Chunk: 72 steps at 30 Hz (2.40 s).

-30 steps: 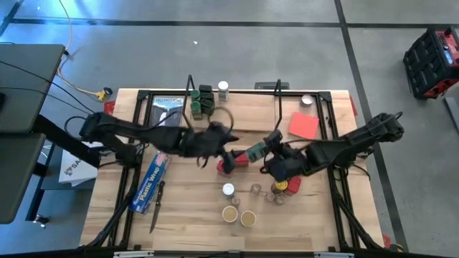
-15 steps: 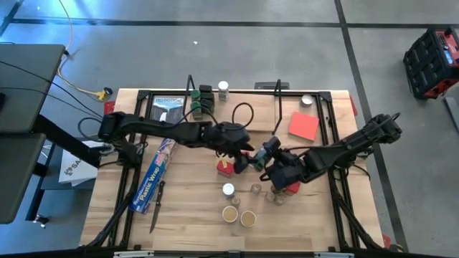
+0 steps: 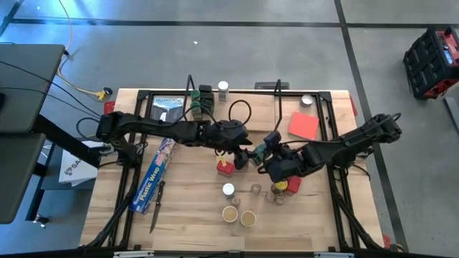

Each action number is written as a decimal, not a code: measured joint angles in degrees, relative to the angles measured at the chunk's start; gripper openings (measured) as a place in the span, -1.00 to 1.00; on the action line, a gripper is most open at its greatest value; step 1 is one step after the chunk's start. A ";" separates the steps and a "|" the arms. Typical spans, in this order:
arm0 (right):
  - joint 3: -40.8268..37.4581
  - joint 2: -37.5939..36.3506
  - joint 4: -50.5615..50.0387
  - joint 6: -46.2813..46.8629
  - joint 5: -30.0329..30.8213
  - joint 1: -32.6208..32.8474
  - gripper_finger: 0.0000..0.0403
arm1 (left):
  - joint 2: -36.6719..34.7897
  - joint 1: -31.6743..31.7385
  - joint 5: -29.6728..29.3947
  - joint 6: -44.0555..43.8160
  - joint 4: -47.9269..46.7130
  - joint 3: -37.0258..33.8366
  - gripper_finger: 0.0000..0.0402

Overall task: Shelf spices
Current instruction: Put the green seasoning bottle on the shelf and align it with the other green seasoning bottles

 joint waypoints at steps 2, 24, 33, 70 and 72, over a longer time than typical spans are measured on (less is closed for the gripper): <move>-0.80 -0.02 0.54 1.09 0.09 -0.78 -0.04 | -0.41 0.49 1.52 -0.55 -0.34 0.00 0.31; -3.37 0.00 10.26 -9.13 2.69 -1.41 -0.04 | 1.29 3.01 4.97 -0.86 -2.70 0.07 0.31; -3.06 -0.12 11.40 -8.59 5.81 1.21 -0.04 | 1.69 4.67 11.73 1.85 -6.45 -0.09 0.31; -3.17 -9.83 10.16 1.88 -2.92 3.95 0.29 | -0.17 -2.71 -4.49 15.31 -9.85 -0.02 -0.05; -3.15 -13.17 7.07 7.13 -6.65 3.02 0.29 | -1.21 -4.01 -8.78 16.22 -11.72 -0.07 -0.05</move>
